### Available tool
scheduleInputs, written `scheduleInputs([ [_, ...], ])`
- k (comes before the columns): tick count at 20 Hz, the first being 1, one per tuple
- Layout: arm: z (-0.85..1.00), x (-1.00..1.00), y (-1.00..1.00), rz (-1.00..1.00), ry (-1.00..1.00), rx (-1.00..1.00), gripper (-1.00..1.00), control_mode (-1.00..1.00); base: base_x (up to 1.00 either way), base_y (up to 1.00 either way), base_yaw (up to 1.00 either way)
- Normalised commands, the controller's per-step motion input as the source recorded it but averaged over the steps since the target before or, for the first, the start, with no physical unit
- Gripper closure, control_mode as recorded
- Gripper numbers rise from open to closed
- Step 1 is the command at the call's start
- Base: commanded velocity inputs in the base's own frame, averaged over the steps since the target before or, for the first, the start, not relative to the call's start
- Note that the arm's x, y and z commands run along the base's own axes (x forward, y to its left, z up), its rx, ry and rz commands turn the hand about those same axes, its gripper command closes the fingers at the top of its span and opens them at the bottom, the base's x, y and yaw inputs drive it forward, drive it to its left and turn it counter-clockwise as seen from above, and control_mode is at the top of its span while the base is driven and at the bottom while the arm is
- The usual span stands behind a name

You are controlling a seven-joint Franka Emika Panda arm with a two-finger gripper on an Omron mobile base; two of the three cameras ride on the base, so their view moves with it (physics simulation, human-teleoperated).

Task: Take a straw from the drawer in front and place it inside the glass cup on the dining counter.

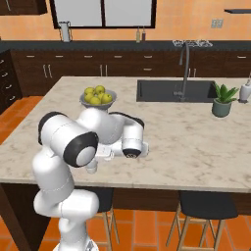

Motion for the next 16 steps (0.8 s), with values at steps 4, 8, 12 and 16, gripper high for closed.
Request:
scheduleInputs([
  [4, -0.18, 0.03, 0.0, 0.0, 0.0, 0.0, 1.0, -1.0, 0.0, 0.0, 0.0],
  [8, -0.21, 0.01, 0.0, 0.0, 0.0, 0.0, 1.0, -1.0, 0.0, 0.0, 0.0],
  [12, -0.17, 0.04, 0.0, 0.0, 0.0, 0.0, 1.0, -1.0, 0.0, 0.0, 0.0],
  [16, -0.16, 0.05, 0.01, 0.0, 0.0, 0.0, 1.0, -1.0, 0.0, 0.0, 0.0],
])
